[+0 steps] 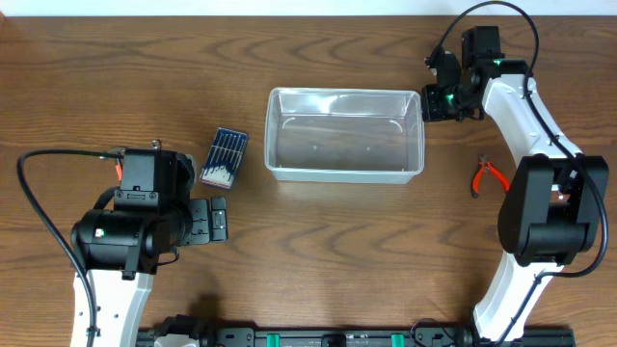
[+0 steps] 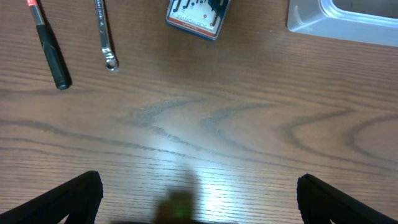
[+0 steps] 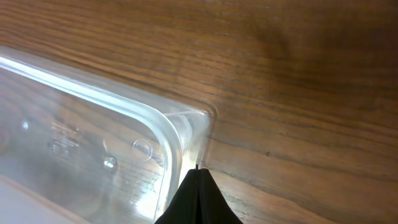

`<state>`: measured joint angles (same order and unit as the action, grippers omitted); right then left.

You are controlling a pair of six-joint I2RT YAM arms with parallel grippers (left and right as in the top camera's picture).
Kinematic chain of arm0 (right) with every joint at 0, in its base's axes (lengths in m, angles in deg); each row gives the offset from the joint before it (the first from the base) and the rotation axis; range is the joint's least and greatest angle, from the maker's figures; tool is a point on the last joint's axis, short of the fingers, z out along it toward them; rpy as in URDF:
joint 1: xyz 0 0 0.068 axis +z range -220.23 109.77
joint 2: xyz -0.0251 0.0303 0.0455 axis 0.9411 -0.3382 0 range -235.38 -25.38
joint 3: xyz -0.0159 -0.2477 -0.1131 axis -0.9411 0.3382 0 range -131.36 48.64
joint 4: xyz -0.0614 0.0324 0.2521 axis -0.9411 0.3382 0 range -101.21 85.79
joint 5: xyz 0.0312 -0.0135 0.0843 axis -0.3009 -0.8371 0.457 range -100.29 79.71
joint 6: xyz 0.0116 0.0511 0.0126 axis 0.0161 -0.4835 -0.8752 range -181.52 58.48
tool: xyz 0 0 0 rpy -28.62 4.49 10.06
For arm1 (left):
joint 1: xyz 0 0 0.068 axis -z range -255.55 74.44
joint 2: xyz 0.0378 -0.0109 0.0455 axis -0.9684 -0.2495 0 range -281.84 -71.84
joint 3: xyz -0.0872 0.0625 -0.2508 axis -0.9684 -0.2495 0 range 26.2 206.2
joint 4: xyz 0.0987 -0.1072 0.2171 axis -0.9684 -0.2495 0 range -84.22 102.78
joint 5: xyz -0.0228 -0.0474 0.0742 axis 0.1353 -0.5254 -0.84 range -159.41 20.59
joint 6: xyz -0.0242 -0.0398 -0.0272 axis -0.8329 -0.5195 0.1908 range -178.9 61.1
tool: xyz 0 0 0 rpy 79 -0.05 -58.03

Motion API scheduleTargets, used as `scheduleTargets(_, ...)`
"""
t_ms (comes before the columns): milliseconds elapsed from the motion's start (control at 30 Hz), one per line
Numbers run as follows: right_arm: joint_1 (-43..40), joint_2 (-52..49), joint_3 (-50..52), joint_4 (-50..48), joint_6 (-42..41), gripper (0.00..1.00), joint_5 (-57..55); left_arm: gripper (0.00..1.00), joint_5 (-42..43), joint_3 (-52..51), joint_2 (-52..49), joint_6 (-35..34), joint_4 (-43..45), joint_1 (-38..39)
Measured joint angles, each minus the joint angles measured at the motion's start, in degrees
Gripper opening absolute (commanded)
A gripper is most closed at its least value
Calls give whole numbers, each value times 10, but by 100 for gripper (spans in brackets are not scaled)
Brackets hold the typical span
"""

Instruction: Pack container

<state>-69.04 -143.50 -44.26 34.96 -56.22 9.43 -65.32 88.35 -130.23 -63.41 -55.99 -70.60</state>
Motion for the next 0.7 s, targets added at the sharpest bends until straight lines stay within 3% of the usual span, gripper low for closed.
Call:
scheduleTargets(67, 0, 0, 0, 0, 2, 6, 5, 98, 0, 0, 0, 0, 0, 0)
scheduleTargets(167, 0, 0, 0, -1, 2, 27, 2, 98, 0, 0, 0, 0, 0, 0)
scheduleTargets(200, 0, 0, 0, -1, -4, 40, -8, 98, 0, 0, 0, 0, 0, 0)
scheduleTargets(267, 0, 0, 0, -2, -28, 89, -47, 98, 0, 0, 0, 0, 0, 0)
scheduleTargets(300, 0, 0, 0, 0, -39, 99, -70, 98, 0, 0, 0, 0, 1, 0)
scheduleTargets(500, -13, 0, -24, 68, -92, 99, -169, 98, 0, 26, -7, 3, -6, 0)
scheduleTargets(700, -24, 53, -87, 169, -114, 99, -233, 98, 0, 179, -70, 24, -31, 0)
